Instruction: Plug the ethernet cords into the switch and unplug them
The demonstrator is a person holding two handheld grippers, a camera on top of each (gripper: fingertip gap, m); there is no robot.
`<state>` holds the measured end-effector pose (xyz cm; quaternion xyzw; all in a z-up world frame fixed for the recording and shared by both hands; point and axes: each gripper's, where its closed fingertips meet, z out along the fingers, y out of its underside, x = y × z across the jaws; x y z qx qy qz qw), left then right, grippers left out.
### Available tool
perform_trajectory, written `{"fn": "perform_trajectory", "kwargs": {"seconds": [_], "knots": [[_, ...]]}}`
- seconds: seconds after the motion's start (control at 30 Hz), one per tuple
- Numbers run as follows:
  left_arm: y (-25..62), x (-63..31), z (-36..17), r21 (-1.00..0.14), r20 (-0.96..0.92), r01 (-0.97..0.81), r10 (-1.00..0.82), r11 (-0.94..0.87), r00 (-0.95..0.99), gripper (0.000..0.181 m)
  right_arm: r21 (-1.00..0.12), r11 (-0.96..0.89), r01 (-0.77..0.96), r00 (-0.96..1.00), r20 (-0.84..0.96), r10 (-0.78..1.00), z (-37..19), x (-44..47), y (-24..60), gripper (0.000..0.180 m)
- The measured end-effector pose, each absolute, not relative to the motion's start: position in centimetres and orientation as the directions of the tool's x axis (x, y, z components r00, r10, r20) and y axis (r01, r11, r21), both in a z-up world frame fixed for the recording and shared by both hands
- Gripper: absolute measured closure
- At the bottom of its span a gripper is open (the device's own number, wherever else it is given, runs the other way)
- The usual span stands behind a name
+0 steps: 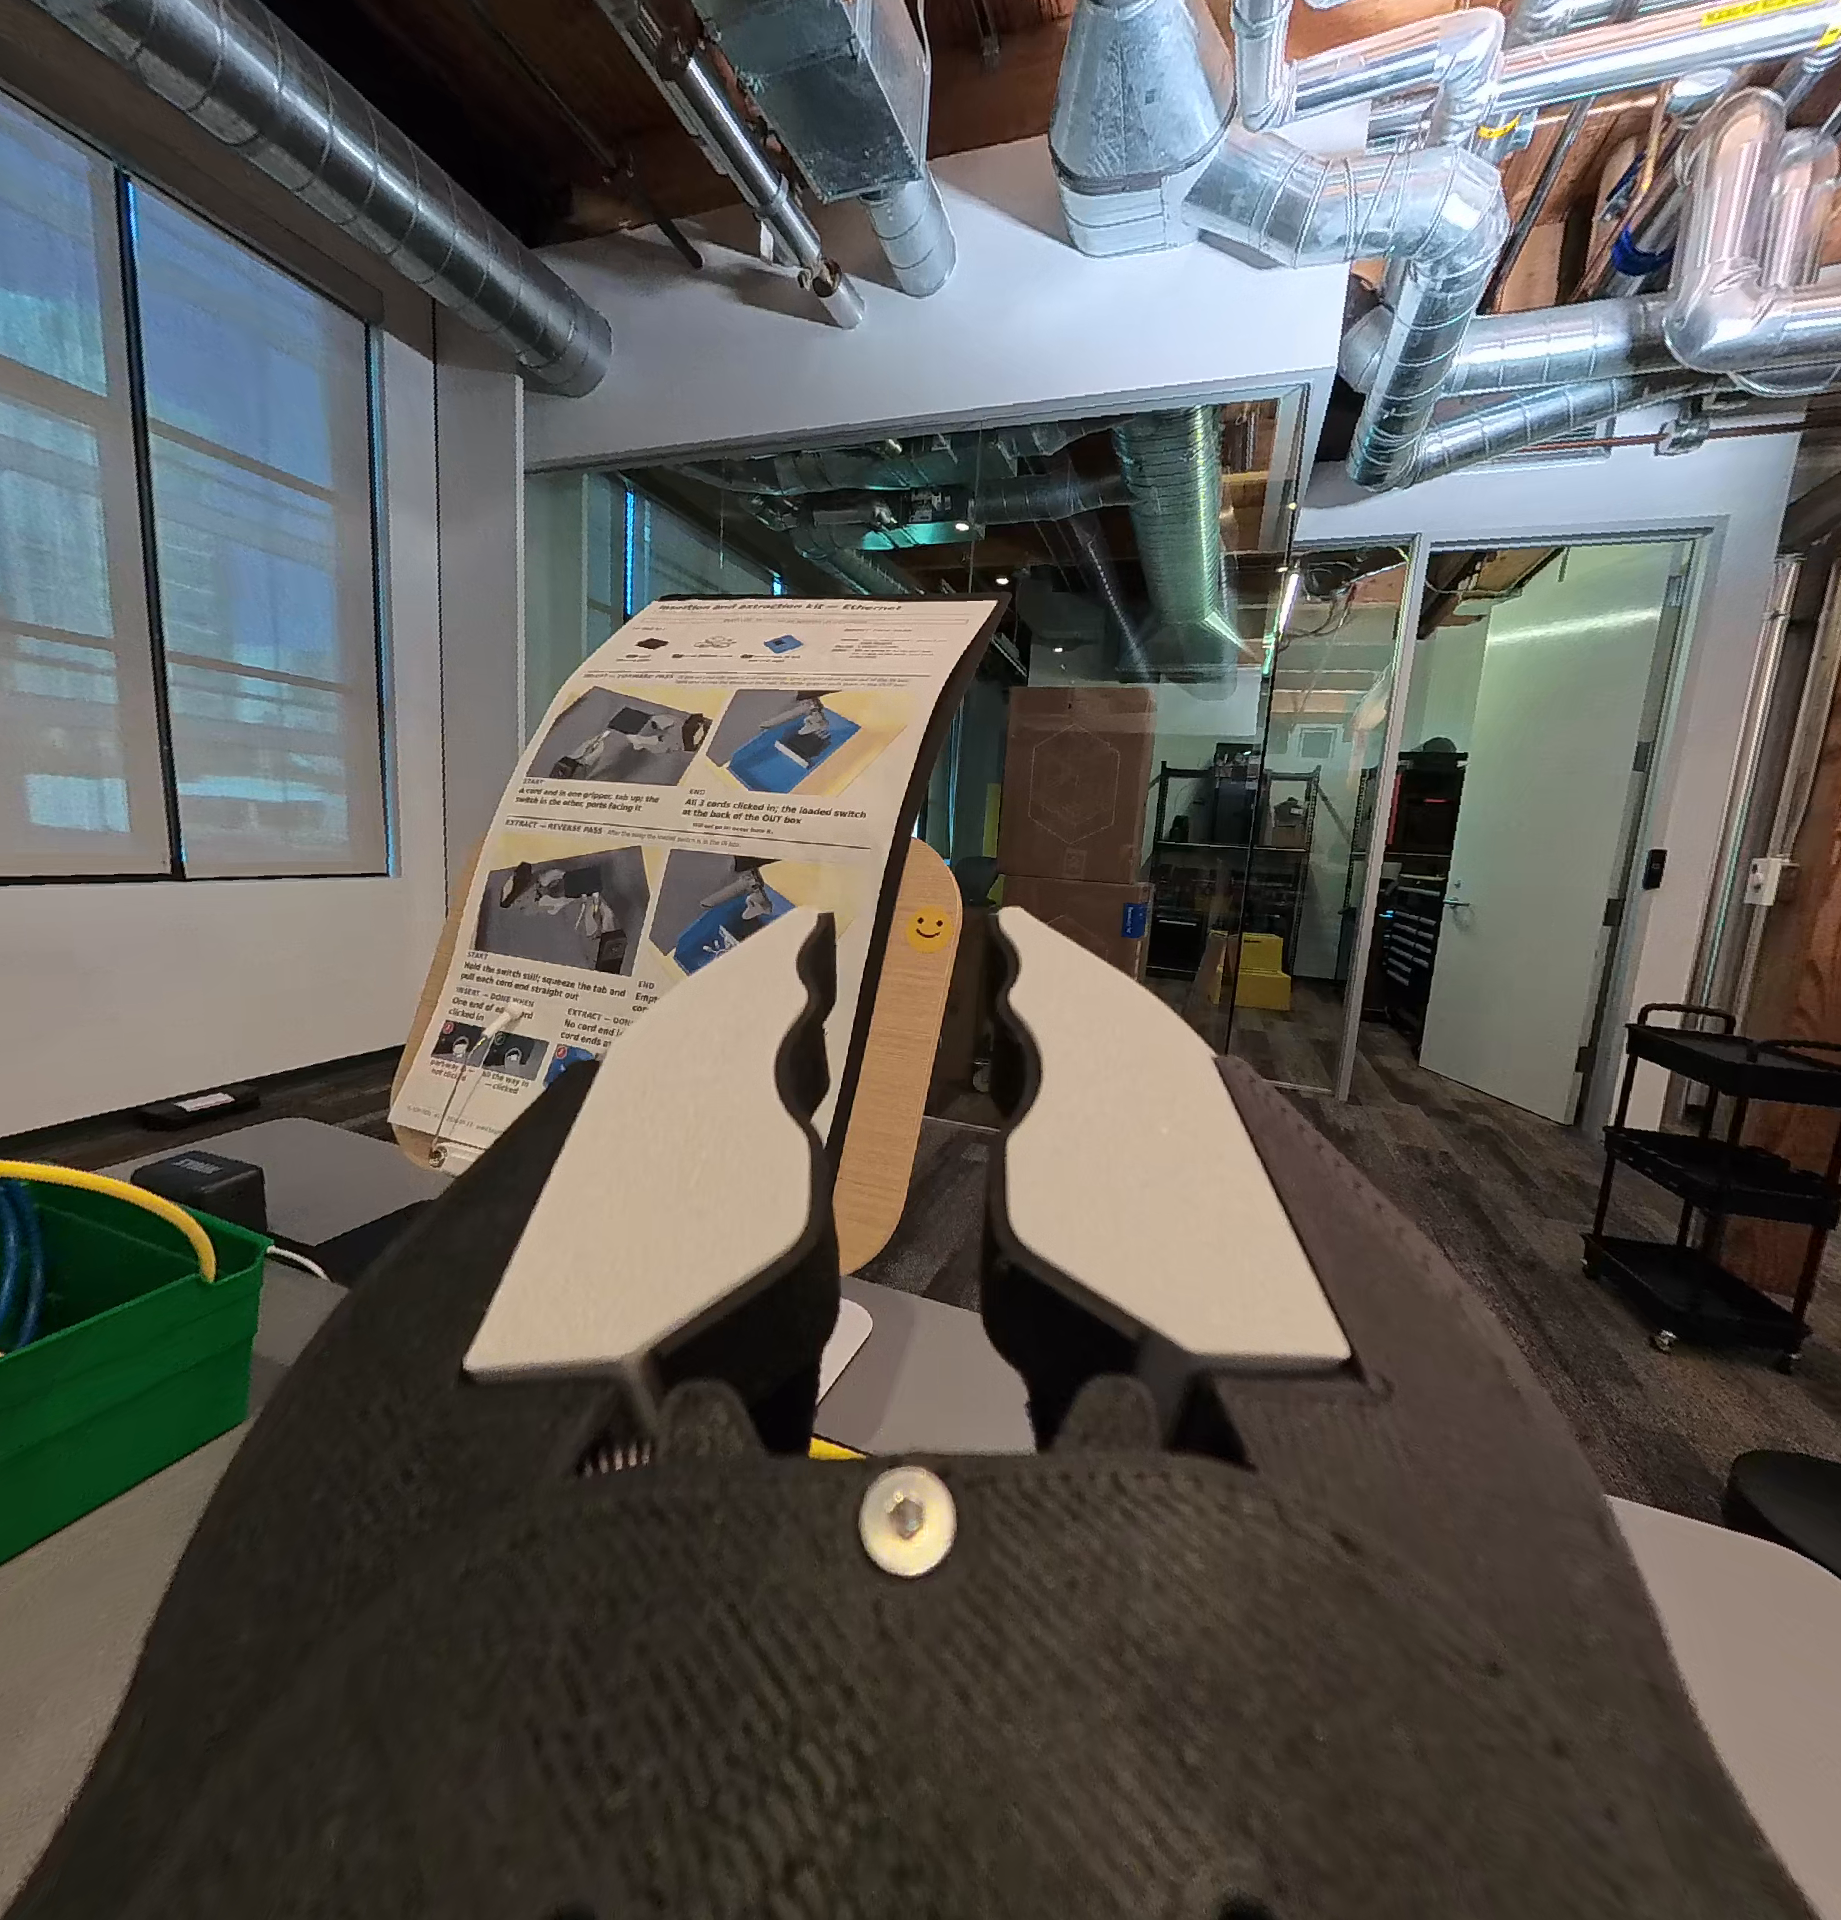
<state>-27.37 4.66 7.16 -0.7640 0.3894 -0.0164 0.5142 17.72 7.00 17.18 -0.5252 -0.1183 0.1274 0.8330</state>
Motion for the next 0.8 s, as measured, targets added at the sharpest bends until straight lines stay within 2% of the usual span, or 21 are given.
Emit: {"fn": "perform_trajectory", "kwargs": {"seconds": [0.07,0.17,0.27,0.33,0.5,0.6,0.7,0.8], "knots": [[5.2,-28.5,7.1,-0.690,-0.514,-0.717,-0.627,-0.104,0.585,0.136,-0.905,0.416,-0.093,0.940,0.058,0.336,17.2,17.9,7.0,0.152],[7.0,-32.0,6.5,-0.275,-0.776,-0.961,-0.592,0.009,0.216,0.136,-0.904,0.416,-0.104,0.940,0.048,0.339,17.2,18.0,7.0,0.152],[8.0,-34.3,4.4,0.002,-0.768,-0.999,-0.639,0.042,-0.028,0.136,-0.908,0.411,-0.084,0.942,0.062,0.330,17.0,17.8,7.1,0.152],[8.2,-35.0,2.0,0.110,-0.705,-0.993,-0.700,0.052,-0.115,0.133,-0.912,0.406,-0.060,0.944,0.080,0.319,16.8,17.6,7.3,0.152],[9.2,-35.5,-2.7,0.200,-0.585,-0.974,-0.783,0.110,-0.209,0.133,-0.927,0.375,-0.008,0.944,0.117,0.309,15.9,16.8,8.2,0.152],[9.5,-34.2,-3.4,0.165,-0.554,-0.970,-0.796,0.180,-0.242,0.138,-0.934,0.357,0.018,0.941,0.137,0.310,15.4,16.3,8.8,0.152],[8.9,-32.7,-3.2,0.072,-0.491,-0.981,-0.849,0.181,-0.193,0.139,-0.939,0.338,0.058,0.936,0.169,0.308,14.8,15.8,9.3,0.152],[8.5,-32.6,-3.7,0.069,-0.443,-0.978,-0.872,0.198,-0.208,0.143,-0.944,0.315,0.097,0.931,0.198,0.308,14.1,15.3,9.9,0.152]]}}
